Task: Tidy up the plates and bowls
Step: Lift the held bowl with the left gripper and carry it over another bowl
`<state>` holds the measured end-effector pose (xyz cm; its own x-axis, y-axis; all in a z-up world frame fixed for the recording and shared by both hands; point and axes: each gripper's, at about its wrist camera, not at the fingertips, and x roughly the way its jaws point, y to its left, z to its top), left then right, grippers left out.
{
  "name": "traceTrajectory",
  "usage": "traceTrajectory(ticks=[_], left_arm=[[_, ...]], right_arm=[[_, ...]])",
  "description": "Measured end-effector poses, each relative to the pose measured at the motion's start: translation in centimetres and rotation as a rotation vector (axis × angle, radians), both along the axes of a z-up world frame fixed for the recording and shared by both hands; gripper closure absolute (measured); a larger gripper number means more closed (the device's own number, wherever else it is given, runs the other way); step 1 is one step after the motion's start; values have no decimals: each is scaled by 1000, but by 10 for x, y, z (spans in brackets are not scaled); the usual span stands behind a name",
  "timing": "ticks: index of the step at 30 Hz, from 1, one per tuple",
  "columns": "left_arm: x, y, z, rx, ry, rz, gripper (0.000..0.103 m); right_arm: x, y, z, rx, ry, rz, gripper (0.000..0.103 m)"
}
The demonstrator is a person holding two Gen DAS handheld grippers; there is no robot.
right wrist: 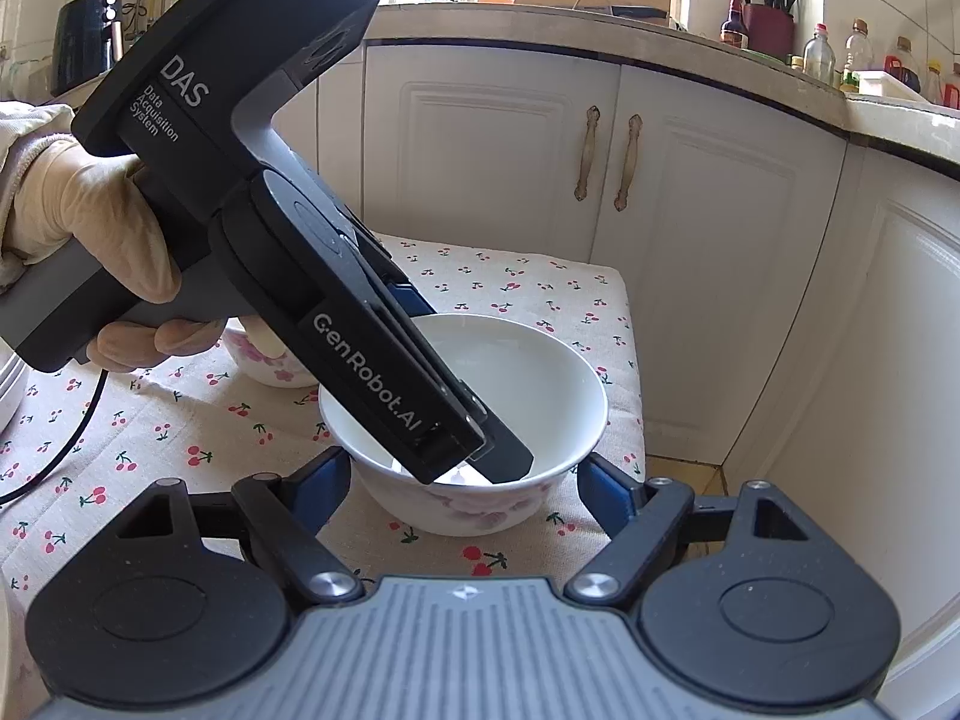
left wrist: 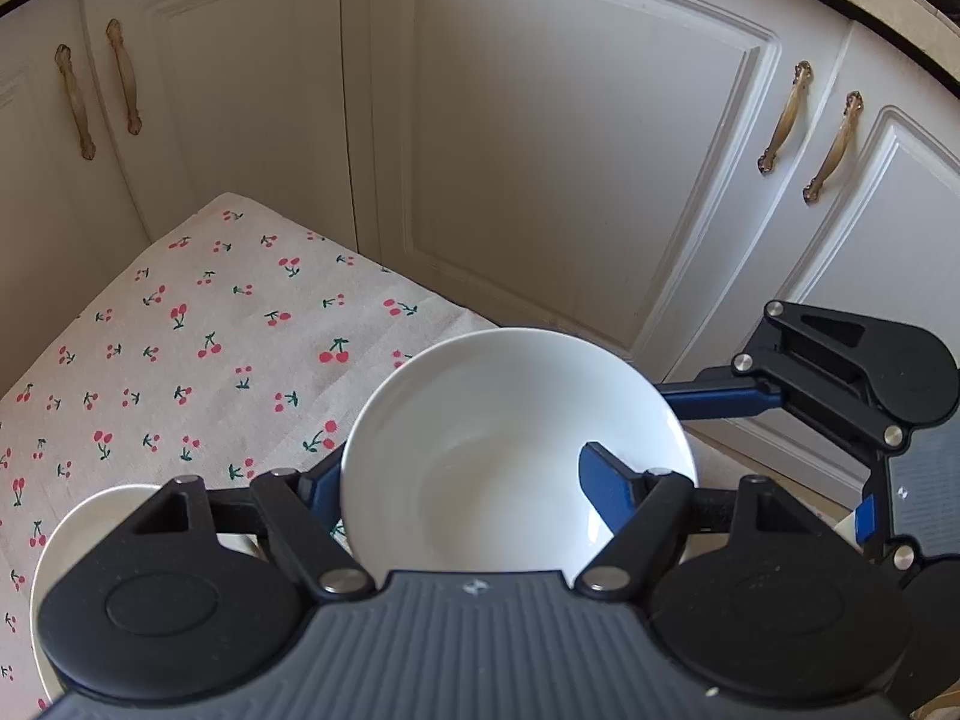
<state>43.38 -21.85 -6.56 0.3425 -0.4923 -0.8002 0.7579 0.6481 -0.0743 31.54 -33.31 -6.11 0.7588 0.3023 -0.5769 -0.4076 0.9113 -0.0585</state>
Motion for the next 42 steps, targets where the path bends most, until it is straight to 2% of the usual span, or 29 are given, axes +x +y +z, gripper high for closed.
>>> traceTrajectory(ticks=[13, 16, 19, 33, 42], left_arm=[[-29, 4, 21, -15, -7, -2, 27], [-42, 6, 31, -19, -23, 1, 34], [-54, 9, 40, -24, -24, 1, 37], [-125, 33, 74, -50, -73, 28, 37], [-170, 53, 83, -52, -82, 58, 37]], right_arm=[[-26, 5, 20, -16, -4, 16, 17], [-38, 7, 27, -26, -7, 18, 17], [-52, 9, 32, -33, -11, 18, 17], [-116, 29, 62, -18, -36, 31, 17], [-161, 49, 77, -27, -58, 58, 17]])
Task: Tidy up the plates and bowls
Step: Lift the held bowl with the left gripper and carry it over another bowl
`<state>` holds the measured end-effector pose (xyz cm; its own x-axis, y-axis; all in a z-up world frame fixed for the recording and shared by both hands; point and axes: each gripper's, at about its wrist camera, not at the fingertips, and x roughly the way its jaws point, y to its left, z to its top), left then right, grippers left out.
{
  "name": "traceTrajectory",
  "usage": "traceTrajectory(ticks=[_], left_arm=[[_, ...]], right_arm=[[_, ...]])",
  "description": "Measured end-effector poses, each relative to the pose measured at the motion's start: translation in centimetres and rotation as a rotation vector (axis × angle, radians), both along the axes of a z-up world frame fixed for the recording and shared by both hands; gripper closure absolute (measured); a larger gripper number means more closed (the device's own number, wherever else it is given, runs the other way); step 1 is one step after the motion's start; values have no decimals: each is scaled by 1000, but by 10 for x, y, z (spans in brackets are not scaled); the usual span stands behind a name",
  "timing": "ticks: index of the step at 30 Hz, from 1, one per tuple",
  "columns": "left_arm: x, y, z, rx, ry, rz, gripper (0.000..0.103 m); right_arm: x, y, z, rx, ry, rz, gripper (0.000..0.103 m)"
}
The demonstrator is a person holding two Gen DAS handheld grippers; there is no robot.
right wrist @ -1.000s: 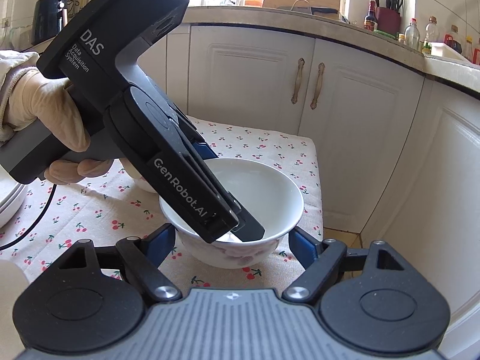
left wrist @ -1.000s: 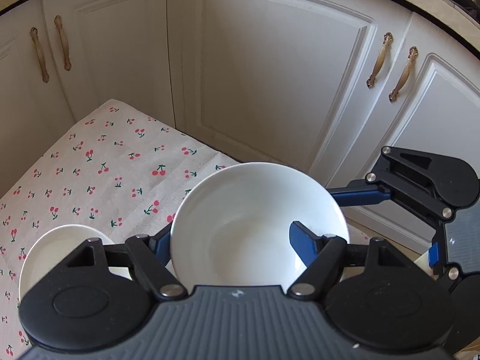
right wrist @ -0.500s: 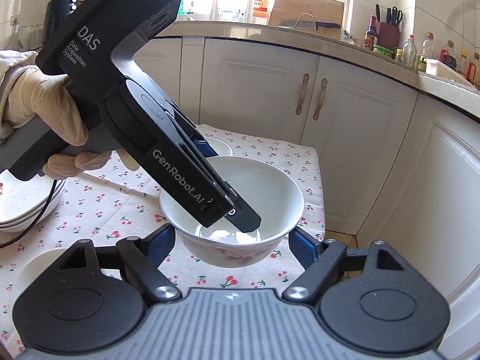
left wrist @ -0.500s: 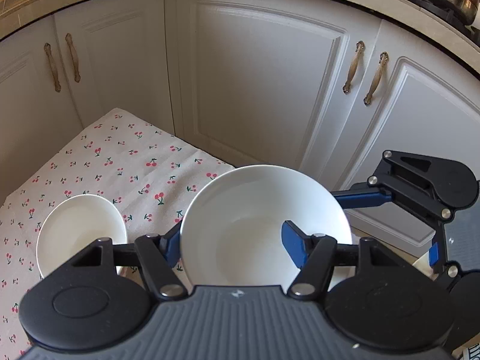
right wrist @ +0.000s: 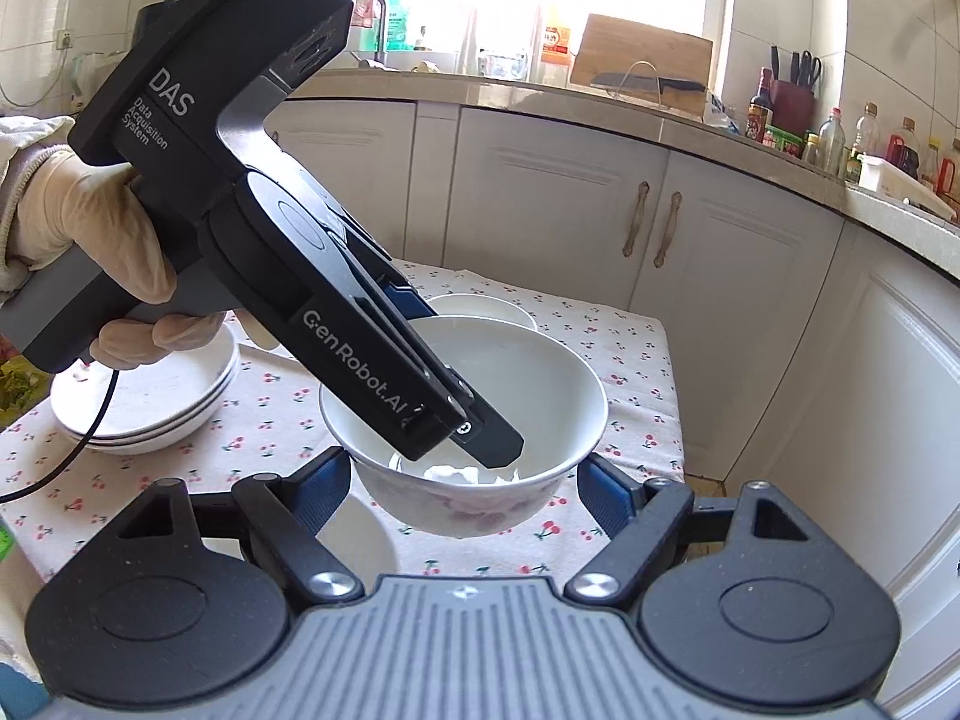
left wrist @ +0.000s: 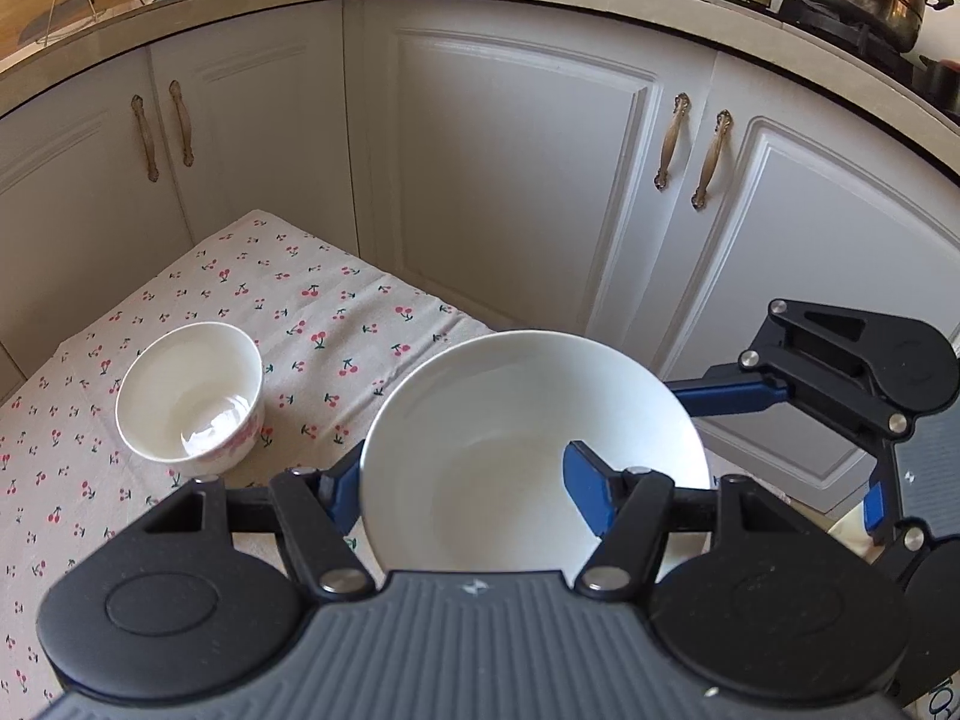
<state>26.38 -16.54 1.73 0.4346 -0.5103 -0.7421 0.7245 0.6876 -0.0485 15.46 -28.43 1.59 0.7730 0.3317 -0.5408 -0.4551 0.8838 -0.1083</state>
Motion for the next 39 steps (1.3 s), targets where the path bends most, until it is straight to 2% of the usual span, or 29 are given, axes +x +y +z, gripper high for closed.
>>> traceTrajectory(ticks=[8, 17, 31, 39], left_arm=[[-33, 21, -4, -7, 4, 28, 37], [-52, 39, -15, -29, 19, 57, 36], [-56, 45, -35, -56, 63, 65, 35], [-54, 45, -43, -64, 82, 67, 35]], right_arm=[[-25, 13, -4, 20, 32, 23, 17], [-37, 28, -17, 29, 76, 43, 17], [-37, 29, -32, 74, 155, 26, 17], [-37, 28, -35, 73, 170, 21, 17]])
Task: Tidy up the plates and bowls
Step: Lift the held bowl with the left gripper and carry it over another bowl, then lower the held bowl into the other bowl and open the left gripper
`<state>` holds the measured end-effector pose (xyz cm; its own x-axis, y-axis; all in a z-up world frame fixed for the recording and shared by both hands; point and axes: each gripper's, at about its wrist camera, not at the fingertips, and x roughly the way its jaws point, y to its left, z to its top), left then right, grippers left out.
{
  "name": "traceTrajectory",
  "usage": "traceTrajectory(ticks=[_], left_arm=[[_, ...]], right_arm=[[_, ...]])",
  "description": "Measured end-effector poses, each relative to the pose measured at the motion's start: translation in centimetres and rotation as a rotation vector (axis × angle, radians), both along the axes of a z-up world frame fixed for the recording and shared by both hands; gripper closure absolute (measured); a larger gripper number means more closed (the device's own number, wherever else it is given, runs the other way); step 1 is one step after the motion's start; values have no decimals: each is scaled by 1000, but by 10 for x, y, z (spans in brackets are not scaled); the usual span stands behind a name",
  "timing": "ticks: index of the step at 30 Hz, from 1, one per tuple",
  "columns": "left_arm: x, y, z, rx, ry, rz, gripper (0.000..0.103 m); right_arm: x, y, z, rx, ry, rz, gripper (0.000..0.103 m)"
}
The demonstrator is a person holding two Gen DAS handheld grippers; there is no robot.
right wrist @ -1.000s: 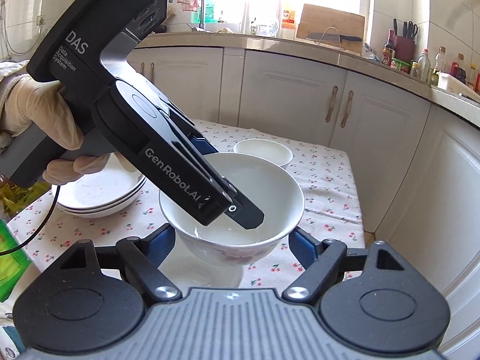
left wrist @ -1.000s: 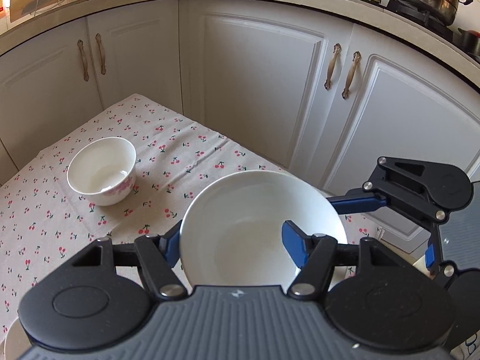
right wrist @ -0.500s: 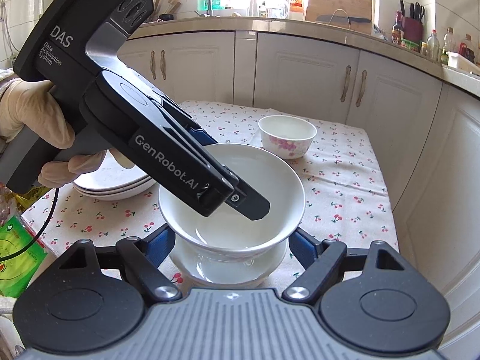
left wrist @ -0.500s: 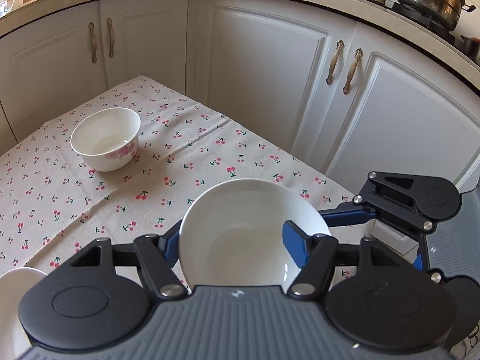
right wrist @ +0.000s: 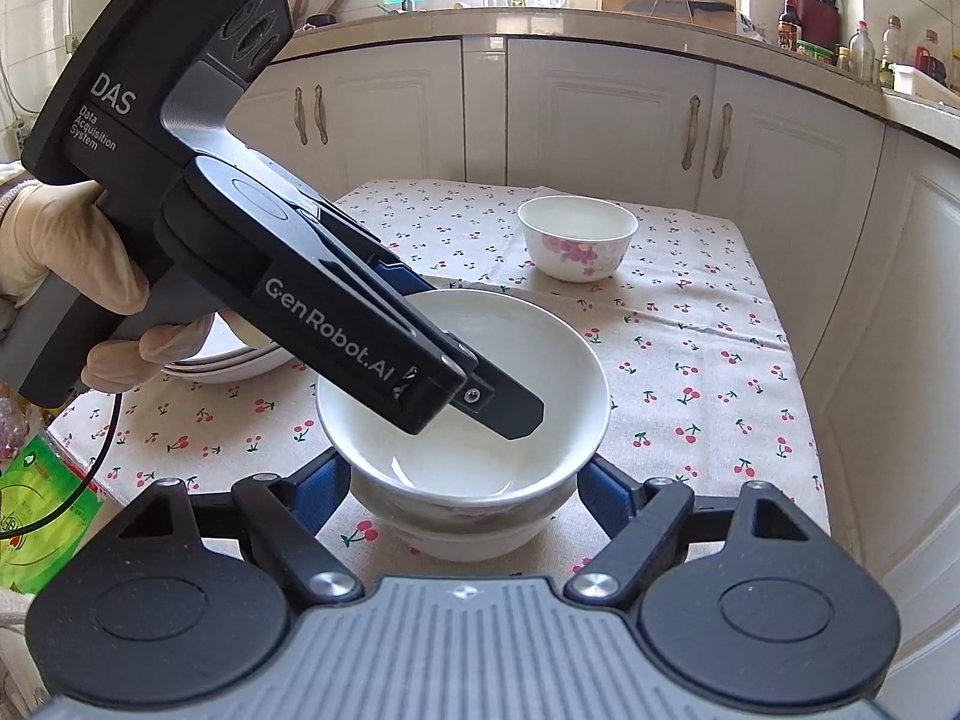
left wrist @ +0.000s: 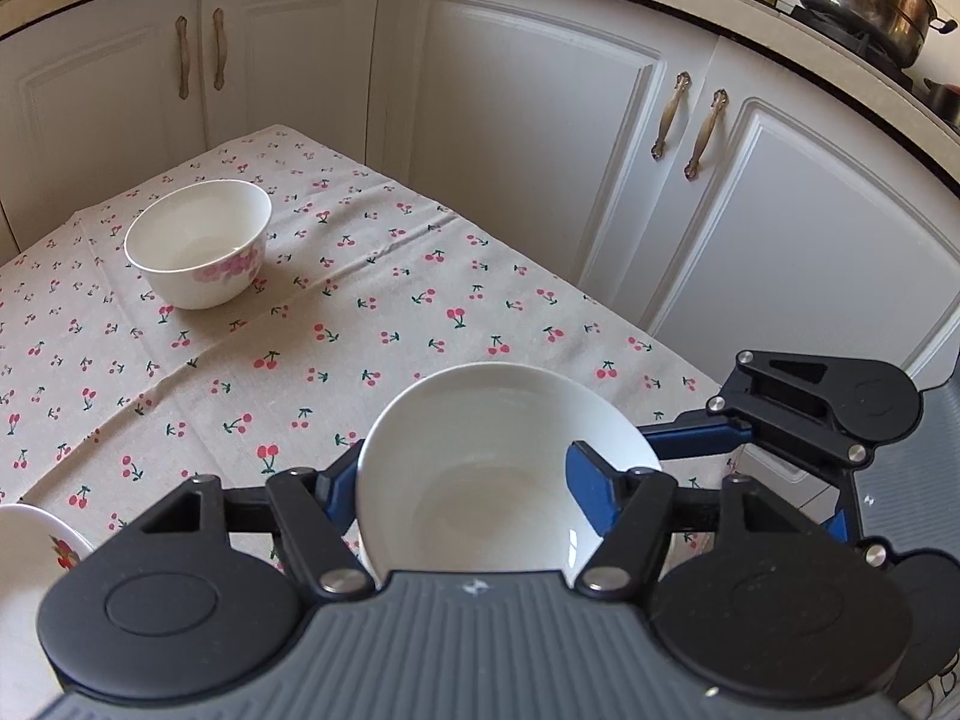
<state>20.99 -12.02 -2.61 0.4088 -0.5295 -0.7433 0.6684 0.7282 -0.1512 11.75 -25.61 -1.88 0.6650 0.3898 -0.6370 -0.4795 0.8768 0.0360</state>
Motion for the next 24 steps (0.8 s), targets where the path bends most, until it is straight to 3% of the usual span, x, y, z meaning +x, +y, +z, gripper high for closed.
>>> traceTrajectory(ticks=[24], left_arm=[[2, 2, -2, -21, -22, -12, 30]], right_arm=[[4, 1, -5, -20, 21, 1, 14]])
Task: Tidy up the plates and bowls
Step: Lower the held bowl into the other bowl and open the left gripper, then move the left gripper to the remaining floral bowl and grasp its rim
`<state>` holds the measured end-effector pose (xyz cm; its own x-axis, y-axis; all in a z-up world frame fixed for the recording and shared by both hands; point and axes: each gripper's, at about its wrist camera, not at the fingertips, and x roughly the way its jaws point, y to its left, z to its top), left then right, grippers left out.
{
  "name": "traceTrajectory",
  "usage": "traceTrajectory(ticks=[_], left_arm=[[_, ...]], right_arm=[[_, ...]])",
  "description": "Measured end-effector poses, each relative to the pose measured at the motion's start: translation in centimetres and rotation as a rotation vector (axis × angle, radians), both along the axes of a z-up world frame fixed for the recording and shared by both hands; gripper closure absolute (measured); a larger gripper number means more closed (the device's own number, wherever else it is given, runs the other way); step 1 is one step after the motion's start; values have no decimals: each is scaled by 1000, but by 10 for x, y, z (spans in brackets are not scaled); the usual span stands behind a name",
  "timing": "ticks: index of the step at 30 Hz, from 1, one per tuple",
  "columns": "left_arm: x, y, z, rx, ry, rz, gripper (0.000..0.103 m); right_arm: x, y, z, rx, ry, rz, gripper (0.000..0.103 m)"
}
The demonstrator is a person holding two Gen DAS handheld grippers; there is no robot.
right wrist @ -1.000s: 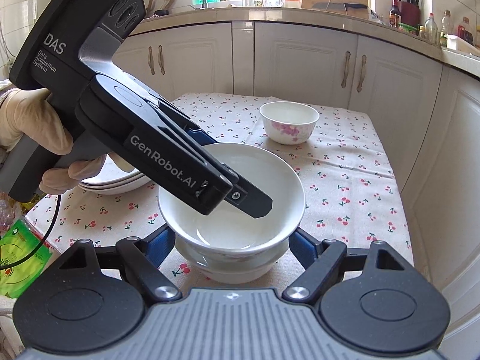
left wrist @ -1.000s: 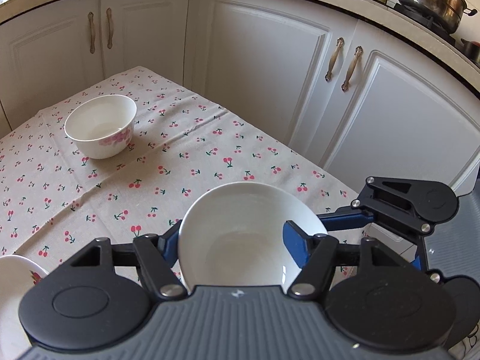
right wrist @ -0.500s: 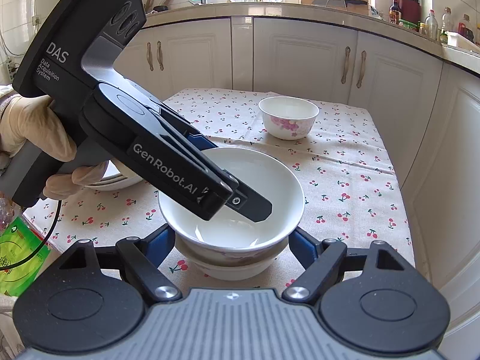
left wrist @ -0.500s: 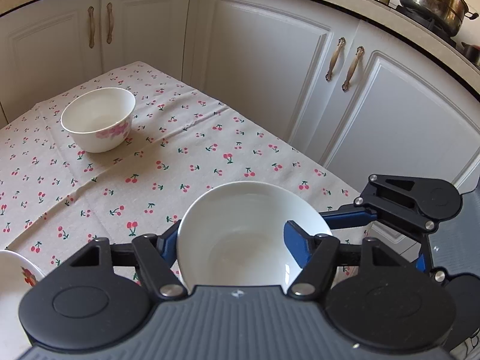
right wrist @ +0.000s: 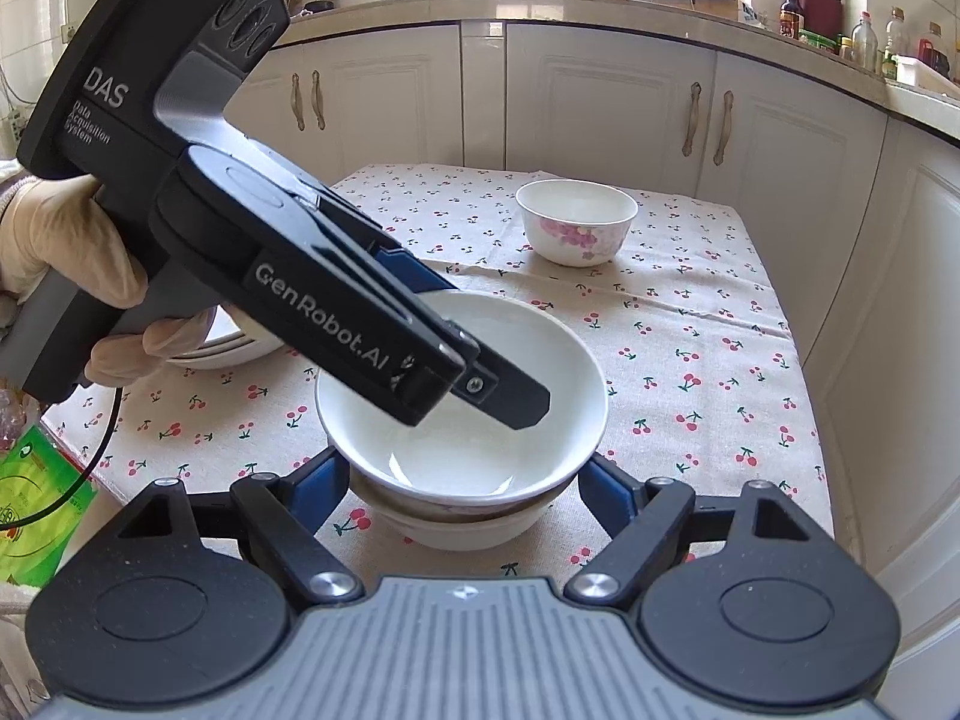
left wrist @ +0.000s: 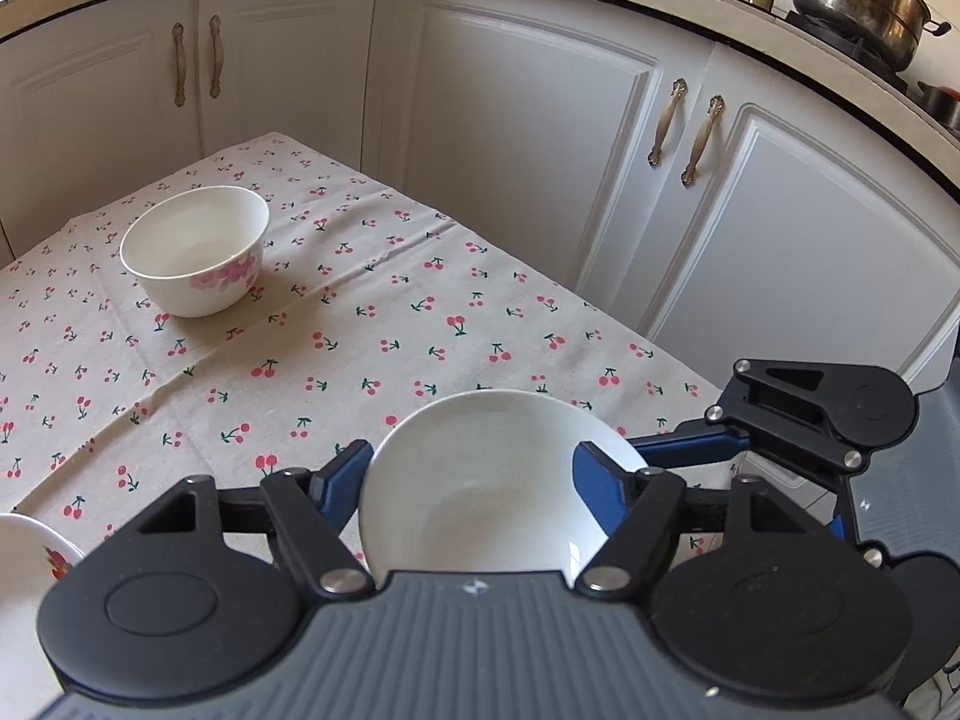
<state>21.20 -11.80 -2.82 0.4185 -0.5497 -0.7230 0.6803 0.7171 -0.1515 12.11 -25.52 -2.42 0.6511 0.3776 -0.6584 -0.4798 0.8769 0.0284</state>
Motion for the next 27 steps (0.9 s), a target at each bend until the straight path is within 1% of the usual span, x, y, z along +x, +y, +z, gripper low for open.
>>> traceTrajectory(ticks=[1, 2, 3, 6, 11, 20, 22, 25, 27], left_arm=[[0, 1, 1, -4, -3, -2, 30], [0, 2, 3, -6, -9, -1, 30], [0, 2, 5, -6, -17, 0, 29], [-1, 5, 9, -3, -34, 7, 27], [-2, 17, 9, 8, -46, 32, 27], [4, 56, -2, 11, -16, 123, 27], [4, 61, -6, 10, -8, 131, 27], [4, 66, -11, -13, 9, 132, 27], [4, 66, -11, -15, 7, 125, 27]], right_arm=[[-1, 0, 1, -1, -11, -3, 11], [-2, -1, 3, 0, -29, -4, 3], [-4, -2, 5, 8, -44, -3, 0], [-6, -6, 12, 30, -65, 0, 0], [-7, -9, 14, 27, -72, -15, 0], [-8, -8, 14, 23, -70, -20, 0], [-8, -7, 15, 20, -70, -19, 0], [-6, -6, 15, 12, -70, -23, 0], [-4, -6, 15, 2, -69, -26, 0]])
